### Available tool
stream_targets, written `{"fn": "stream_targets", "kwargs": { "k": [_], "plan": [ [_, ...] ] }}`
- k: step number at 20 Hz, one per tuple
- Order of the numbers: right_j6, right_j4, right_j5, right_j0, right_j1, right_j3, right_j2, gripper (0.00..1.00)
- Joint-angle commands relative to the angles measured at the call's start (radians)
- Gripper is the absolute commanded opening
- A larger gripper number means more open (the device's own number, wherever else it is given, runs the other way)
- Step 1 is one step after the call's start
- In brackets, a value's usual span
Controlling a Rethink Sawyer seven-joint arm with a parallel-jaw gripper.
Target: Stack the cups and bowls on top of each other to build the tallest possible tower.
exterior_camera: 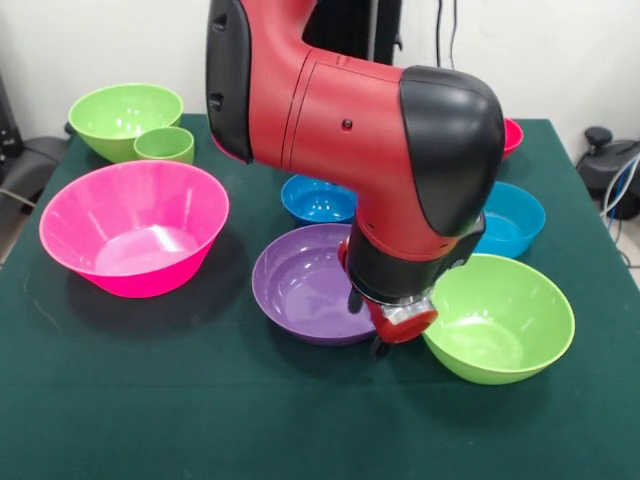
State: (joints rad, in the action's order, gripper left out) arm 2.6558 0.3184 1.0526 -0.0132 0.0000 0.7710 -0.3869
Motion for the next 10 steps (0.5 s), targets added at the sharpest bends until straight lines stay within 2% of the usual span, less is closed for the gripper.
{"fn": "stream_targets", "kwargs": {
  "k": [1, 10],
  "plan": [
    [0.136, 0.012, 0.110, -0.008, 0.016, 0.025, 0.063, 1.00],
    [0.126, -0.008, 0.057, -0.009, 0.034, 0.016, 0.050, 1.00]
  ]
}}
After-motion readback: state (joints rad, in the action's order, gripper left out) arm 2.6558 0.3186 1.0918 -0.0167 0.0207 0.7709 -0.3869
